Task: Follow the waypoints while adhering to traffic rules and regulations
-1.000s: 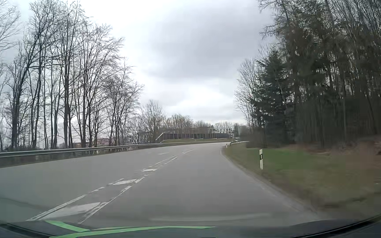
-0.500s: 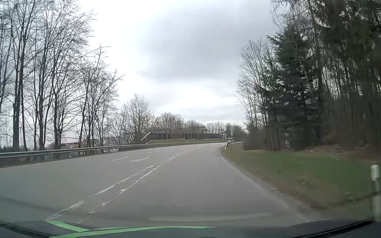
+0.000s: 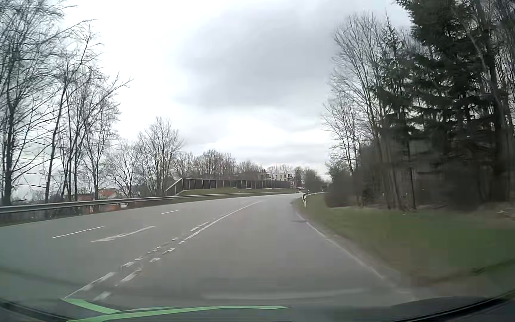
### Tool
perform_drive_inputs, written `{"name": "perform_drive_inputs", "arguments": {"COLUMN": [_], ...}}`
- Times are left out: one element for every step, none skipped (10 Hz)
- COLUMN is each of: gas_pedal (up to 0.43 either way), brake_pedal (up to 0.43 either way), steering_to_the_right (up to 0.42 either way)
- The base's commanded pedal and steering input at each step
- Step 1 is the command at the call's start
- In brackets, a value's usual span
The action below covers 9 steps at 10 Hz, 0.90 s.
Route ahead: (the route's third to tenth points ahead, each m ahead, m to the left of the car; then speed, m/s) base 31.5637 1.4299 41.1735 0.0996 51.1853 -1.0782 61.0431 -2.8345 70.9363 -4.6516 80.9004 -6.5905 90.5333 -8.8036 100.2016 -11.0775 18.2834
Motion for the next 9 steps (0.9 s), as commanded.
{"name": "perform_drive_inputs", "arguments": {"gas_pedal": [0.138,0.138,0.138,0.138,0.138,0.138,0.138,0.138,0.138], "brake_pedal": [0.000,0.000,0.000,0.000,0.000,0.000,0.000,0.000,0.000], "steering_to_the_right": [0.014,0.013,0.012,0.012,0.012,0.012,0.011,0.011,0.011]}}
